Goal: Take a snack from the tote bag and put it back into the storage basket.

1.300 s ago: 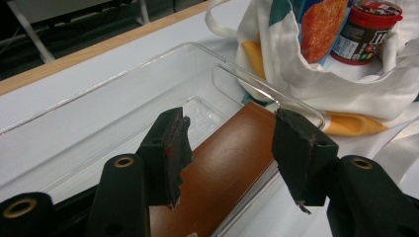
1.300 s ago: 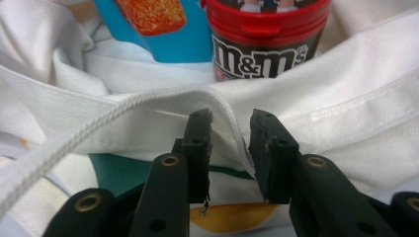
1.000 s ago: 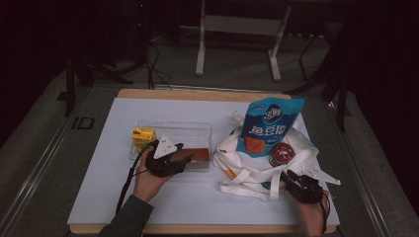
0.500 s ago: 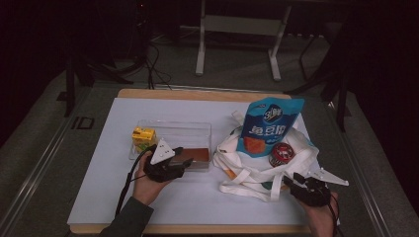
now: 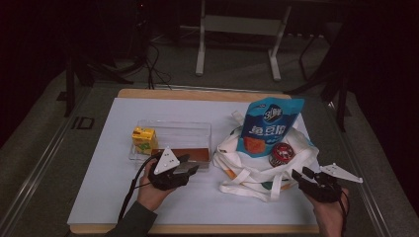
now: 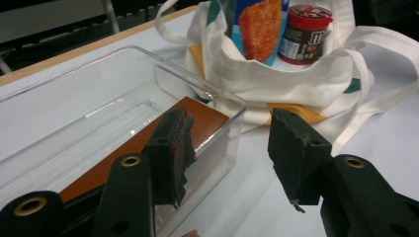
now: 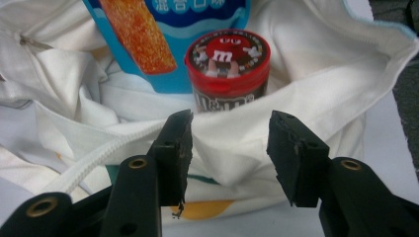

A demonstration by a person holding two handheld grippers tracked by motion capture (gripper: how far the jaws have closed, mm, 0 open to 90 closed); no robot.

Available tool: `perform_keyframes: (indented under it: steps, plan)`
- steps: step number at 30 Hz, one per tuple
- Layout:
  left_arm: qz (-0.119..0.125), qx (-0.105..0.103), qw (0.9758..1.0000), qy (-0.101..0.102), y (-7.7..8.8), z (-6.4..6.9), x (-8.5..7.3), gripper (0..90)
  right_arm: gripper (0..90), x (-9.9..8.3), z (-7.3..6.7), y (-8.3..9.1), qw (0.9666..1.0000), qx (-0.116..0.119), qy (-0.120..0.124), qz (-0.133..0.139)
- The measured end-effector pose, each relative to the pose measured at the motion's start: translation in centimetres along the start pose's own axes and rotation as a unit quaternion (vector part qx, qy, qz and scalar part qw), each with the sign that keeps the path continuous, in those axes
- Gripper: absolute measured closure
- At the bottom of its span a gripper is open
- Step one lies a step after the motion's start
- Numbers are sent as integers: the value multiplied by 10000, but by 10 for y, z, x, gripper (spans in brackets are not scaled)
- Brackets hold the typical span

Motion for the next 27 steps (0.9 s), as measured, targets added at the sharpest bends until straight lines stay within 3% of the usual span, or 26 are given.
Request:
perform_keyframes:
  steps: [11,14,18,27]
  plan:
    - [-192,-269,9995,6,-14,12,-31,506,567,19,-4,-11,9998,52,170,36]
    - [-216,-368,9990,115,-17,14,-39,507,573,25,-5,-15,9997,54,215,36]
    - [-311,-374,9988,21,-21,16,-48,506,576,31,-6,-19,9997,116,227,65]
    - [-369,-433,9983,93,-26,15,-57,500,584,44,-3,-30,9995,171,246,46]
Point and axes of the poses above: each handheld gripper's, and its own axes: y roughly backward along the jaws, x roughly out of its top, z roughly to its right, the point moved 7 cm from there along -y, roughly forward along the jaws, and after that the axes turned 12 degrees about z, right-handed, at the moved point
